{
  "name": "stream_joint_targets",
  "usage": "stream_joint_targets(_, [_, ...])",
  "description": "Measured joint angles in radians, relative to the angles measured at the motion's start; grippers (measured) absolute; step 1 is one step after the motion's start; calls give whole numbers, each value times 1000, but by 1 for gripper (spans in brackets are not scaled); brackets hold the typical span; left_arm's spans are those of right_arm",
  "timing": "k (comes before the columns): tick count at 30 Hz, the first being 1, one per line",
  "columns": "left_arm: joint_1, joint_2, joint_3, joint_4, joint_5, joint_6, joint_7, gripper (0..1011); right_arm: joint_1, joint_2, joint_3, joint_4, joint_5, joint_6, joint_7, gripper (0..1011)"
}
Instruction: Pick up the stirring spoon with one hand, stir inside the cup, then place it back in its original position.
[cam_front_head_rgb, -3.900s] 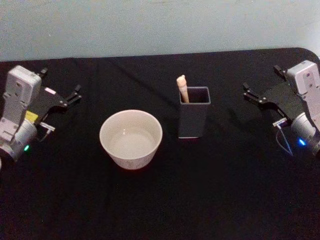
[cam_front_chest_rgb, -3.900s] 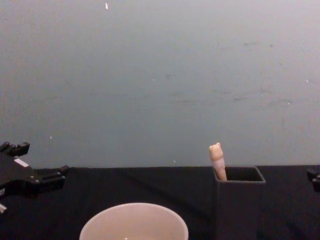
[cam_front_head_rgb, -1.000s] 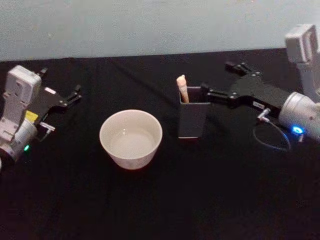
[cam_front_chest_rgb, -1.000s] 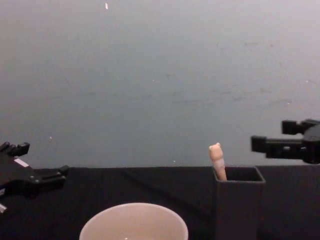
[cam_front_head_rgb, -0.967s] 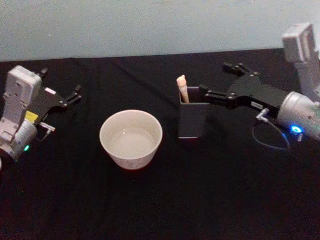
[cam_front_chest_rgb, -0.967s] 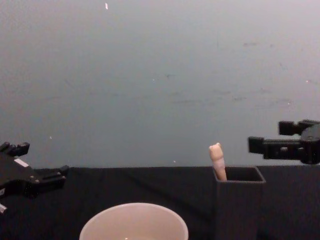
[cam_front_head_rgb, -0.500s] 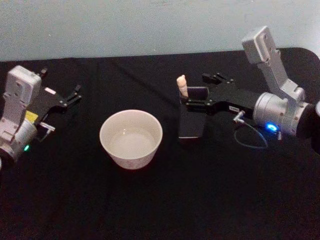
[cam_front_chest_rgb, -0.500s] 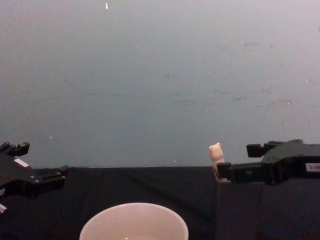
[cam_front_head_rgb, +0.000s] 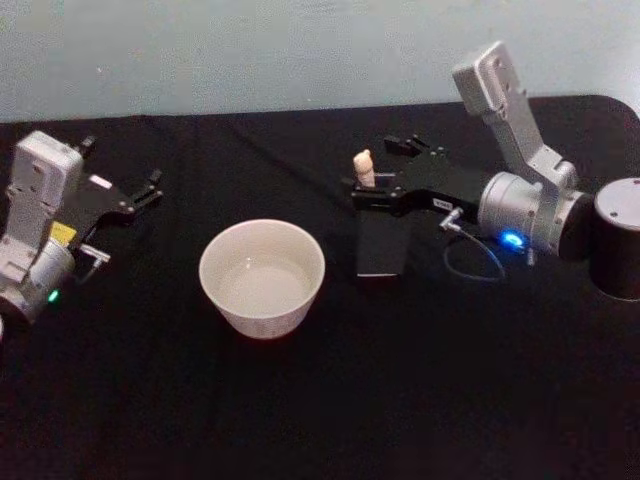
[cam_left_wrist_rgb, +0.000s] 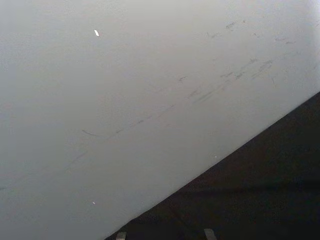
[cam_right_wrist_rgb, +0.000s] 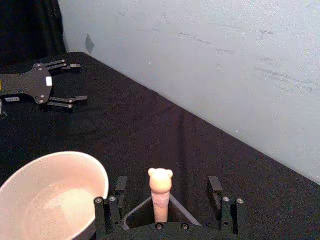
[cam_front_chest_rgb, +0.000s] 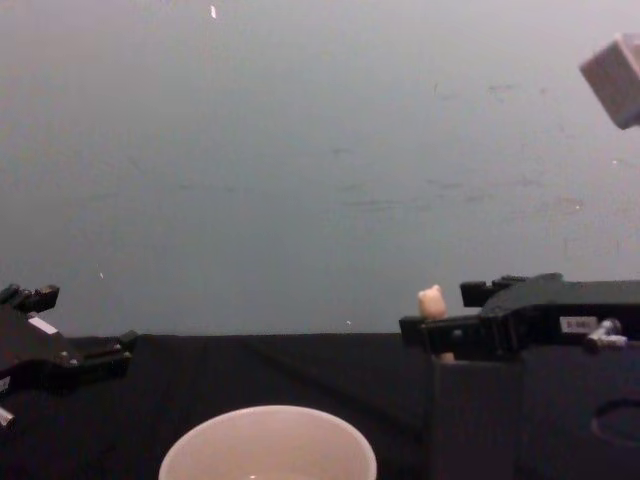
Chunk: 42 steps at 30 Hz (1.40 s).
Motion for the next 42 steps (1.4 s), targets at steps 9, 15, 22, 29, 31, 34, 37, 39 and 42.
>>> stream_joint_targets(9, [0, 0, 0, 0, 0, 0, 0, 1001, 26, -32, -4, 34, -11, 17, 7, 1002])
stream_joint_targets(15, [0, 0, 0, 0, 0, 0, 0, 1001, 28, -38, -4, 36, -15, 33, 7, 1002])
stream_joint_targets(22, [0, 0, 0, 0, 0, 0, 0, 1001, 26, -41, 1, 35, -16, 48, 4, 1002])
stream_joint_targets(29, [0, 0, 0, 0, 0, 0, 0, 1001, 24, -41, 3, 33, -20, 48, 0, 1002])
stream_joint_targets(31, [0, 0, 0, 0, 0, 0, 0, 1001, 24, -41, 3, 33, -20, 48, 0, 1002])
stream_joint_targets(34, [0, 0, 0, 0, 0, 0, 0, 1001, 24, -41, 3, 33, -20, 47, 0, 1002])
stream_joint_targets(37, [0, 0, 0, 0, 0, 0, 0, 1001, 24, -40, 3, 33, -20, 47, 0, 969])
stream_joint_targets(39, [0, 0, 0, 0, 0, 0, 0, 1001, 24, -40, 3, 33, -19, 47, 0, 933])
stream_joint_targets(42, [0, 0, 0, 0, 0, 0, 0, 1001, 24, -40, 3, 33, -19, 47, 0, 860])
